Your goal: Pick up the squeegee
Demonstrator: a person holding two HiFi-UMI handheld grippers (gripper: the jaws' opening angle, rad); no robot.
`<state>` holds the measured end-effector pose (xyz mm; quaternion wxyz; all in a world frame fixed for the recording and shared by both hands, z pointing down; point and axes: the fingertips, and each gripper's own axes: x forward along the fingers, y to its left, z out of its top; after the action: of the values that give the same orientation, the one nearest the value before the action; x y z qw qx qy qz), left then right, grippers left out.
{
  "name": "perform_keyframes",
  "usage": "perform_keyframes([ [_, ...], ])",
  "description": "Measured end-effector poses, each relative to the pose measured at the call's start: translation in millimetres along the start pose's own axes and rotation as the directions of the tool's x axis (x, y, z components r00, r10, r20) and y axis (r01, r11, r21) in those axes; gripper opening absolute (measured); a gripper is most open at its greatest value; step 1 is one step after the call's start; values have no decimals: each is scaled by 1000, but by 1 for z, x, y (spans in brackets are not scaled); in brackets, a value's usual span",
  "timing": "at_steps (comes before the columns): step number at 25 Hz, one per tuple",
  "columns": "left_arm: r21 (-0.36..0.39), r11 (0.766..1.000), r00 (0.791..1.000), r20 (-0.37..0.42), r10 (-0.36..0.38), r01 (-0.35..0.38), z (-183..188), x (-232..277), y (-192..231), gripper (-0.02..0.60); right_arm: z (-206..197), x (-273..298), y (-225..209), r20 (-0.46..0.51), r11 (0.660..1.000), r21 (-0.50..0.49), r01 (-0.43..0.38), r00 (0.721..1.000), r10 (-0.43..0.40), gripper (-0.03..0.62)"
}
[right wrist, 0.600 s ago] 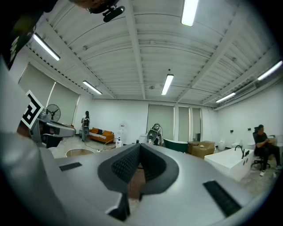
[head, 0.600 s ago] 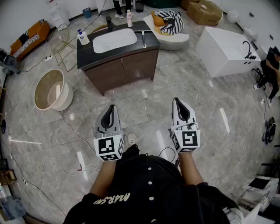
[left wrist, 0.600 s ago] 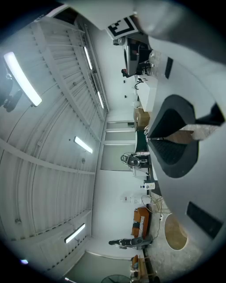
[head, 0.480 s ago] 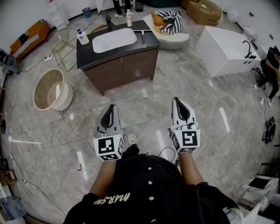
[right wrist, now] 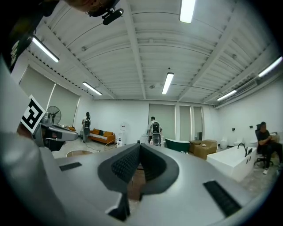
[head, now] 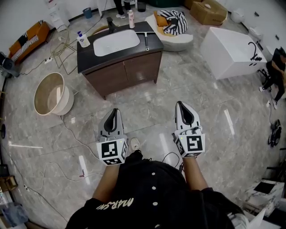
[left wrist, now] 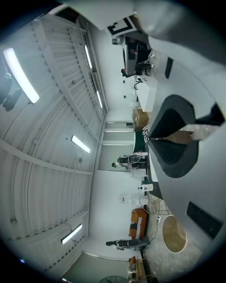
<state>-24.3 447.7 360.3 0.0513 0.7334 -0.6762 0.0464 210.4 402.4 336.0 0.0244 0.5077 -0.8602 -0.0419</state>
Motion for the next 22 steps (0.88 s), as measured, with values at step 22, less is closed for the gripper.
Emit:
perform_keyframes([
  [22, 25, 997, 997, 8, -73, 73, 27, 115, 92, 21, 7, 136, 16, -11, 998, -2, 59, 998, -59, -3],
])
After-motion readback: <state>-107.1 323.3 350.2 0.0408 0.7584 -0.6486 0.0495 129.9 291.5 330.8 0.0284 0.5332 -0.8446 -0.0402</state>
